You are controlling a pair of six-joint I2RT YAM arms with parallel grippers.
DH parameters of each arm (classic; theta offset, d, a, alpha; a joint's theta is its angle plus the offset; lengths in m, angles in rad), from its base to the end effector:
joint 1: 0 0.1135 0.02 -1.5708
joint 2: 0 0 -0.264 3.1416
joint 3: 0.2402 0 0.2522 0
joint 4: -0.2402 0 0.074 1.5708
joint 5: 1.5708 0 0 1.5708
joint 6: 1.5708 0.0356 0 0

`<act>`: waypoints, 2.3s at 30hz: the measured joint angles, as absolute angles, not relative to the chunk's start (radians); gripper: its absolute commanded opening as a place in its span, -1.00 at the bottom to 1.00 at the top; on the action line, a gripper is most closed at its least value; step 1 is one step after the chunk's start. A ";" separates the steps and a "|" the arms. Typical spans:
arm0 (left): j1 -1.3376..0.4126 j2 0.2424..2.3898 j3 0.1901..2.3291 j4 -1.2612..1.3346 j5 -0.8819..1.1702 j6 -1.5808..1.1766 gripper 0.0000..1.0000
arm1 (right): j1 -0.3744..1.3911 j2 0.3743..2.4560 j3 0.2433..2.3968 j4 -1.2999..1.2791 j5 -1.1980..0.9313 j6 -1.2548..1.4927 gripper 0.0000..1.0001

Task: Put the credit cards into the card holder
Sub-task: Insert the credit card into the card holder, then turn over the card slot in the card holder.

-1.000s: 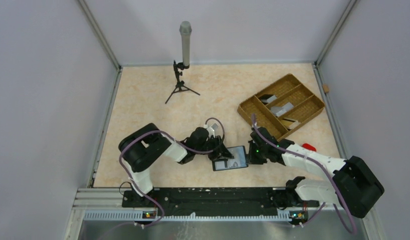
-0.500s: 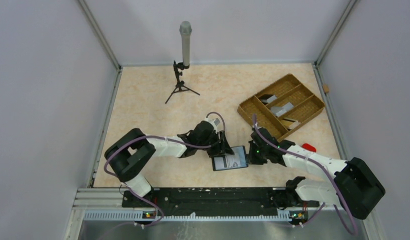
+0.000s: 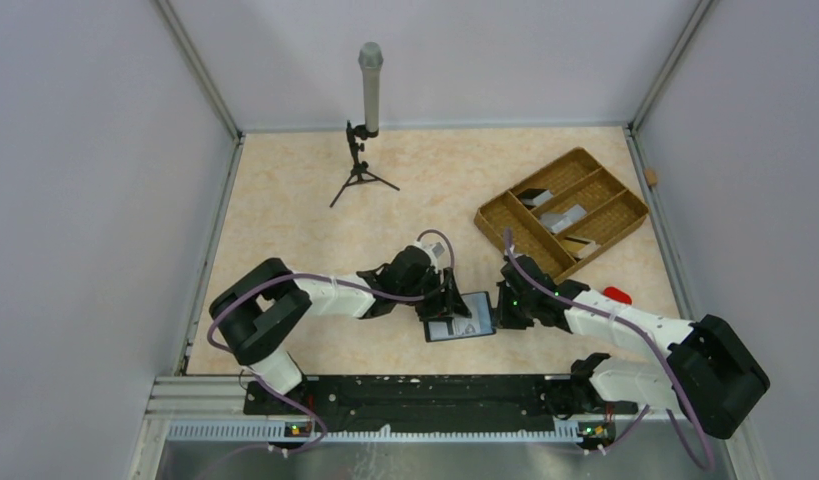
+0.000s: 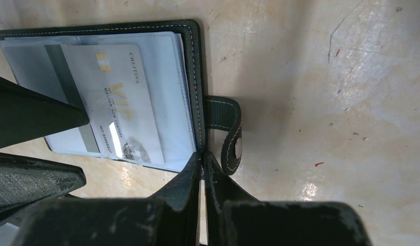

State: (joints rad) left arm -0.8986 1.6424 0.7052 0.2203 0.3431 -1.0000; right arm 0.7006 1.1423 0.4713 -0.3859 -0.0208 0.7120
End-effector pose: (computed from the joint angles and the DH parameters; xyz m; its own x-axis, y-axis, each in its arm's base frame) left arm 0.1857 -0.2526 0.1443 -0.9740 -0.0487 -0.2213 0.1392 0.6422 -0.7538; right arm 0.1473 0.1252 0.1529 -0.9302 0.0700 -0.3603 -0.0589 0.9404 0.3349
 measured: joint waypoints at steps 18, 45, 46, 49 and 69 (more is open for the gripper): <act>-0.899 1.736 0.683 0.447 0.395 -1.067 0.27 | 0.701 1.130 0.458 -0.372 -0.021 0.719 -1.00; -0.922 1.641 0.678 0.334 0.342 -1.032 0.43 | 0.701 0.988 0.439 -0.430 0.069 0.735 -1.00; -0.922 1.625 0.678 0.311 0.336 -1.024 0.44 | 0.701 0.982 0.439 -0.435 0.071 0.734 -1.00; -0.922 1.567 0.678 0.247 0.310 -1.006 0.48 | 0.701 0.974 0.439 -0.438 0.065 0.725 -1.00; -0.918 1.503 0.630 0.130 0.177 -0.999 0.14 | 0.738 0.899 0.439 -0.269 -0.119 0.691 -1.00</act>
